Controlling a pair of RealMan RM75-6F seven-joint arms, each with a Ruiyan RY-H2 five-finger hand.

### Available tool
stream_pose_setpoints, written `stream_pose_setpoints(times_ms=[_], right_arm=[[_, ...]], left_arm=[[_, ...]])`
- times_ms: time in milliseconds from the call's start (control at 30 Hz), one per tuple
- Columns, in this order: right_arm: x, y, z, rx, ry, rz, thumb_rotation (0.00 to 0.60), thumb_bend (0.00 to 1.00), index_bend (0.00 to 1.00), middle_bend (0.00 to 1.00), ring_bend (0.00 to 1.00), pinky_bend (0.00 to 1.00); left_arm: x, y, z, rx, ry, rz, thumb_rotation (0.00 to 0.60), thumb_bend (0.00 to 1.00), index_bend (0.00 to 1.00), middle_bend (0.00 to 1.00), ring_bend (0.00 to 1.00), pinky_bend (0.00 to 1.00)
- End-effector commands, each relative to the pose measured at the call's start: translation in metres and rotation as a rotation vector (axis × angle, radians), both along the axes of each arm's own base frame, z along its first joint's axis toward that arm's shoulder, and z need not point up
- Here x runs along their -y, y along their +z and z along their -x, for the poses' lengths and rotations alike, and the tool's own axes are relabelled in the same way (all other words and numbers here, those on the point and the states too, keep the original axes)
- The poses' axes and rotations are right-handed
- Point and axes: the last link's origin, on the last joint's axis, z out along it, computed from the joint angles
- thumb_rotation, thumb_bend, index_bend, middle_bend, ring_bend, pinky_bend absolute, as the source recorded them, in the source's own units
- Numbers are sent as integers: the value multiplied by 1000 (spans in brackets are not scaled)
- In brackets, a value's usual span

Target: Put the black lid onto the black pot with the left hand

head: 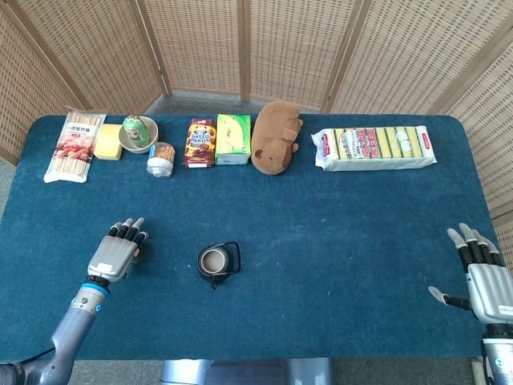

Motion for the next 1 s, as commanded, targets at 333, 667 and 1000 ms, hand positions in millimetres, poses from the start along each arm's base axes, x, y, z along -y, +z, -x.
stream_pose_setpoints(times_ms=[333, 667, 1000], right_arm=[[0, 0, 0, 2, -1, -2, 520, 0, 47, 0, 26, 0], [0, 1, 1, 4, -2, -1, 521, 0, 47, 0, 26, 0], [1, 1, 1, 7, -5, -1, 522, 0, 47, 0, 26, 0]], left_arm=[[2, 1, 2, -8, 10, 16, 600, 323, 187, 0, 0, 111], [0, -1, 0, -11, 5, 9, 600, 323, 187, 0, 0, 111], [0, -5, 3, -18, 16, 15, 600, 323, 187, 0, 0, 111]])
